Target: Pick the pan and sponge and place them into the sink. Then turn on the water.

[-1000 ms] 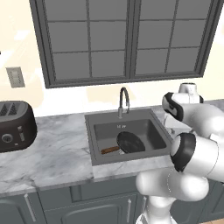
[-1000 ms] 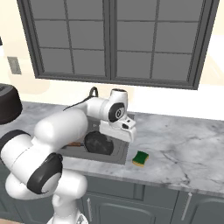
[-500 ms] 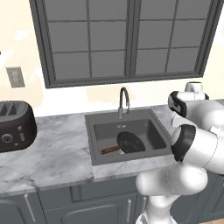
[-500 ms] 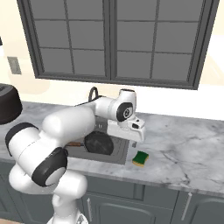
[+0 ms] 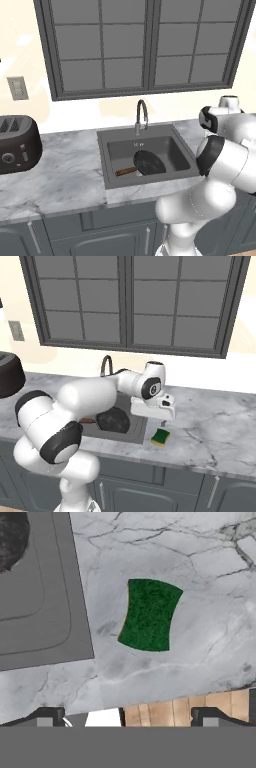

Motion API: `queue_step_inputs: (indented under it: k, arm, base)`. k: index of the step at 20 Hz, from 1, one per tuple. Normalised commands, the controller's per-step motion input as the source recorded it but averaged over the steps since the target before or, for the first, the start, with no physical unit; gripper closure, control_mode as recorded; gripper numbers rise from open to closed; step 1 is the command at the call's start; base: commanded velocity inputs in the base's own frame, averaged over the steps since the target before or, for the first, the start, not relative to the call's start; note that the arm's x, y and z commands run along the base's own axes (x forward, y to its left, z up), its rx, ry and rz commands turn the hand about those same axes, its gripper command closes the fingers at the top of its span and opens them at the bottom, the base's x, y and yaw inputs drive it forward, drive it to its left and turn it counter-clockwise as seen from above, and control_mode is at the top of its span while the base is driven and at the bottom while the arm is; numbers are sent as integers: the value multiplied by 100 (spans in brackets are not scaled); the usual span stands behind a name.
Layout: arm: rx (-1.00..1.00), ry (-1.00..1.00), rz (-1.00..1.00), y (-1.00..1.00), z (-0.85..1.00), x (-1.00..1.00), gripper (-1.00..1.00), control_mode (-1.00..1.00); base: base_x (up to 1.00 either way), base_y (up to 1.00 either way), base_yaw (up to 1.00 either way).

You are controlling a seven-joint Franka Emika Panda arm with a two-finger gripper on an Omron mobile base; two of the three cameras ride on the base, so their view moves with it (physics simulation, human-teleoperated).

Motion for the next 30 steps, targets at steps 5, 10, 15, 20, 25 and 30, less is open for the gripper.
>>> queue_step_inputs:
  k: [5,10,15,20,25,30]
  arm:
    - [0,-4,10,-24,-9,6,-100,-100]
    - [0,-2,8,-18,-7,22,-100,-100]
    - [0,-1,6,-10,-10,26,-100,-100]
    - [2,0,2,0,-10,25,-100,-100]
    - [3,0,-1,1,-6,11,-100,-100]
    - [2,4,-11,-1,-9,0,-100,-100]
  base:
    - [0,0,0]
    - [0,0,0]
    - [0,0,0]
    - [0,0,0]
    - [0,0,0]
    - [0,0,0]
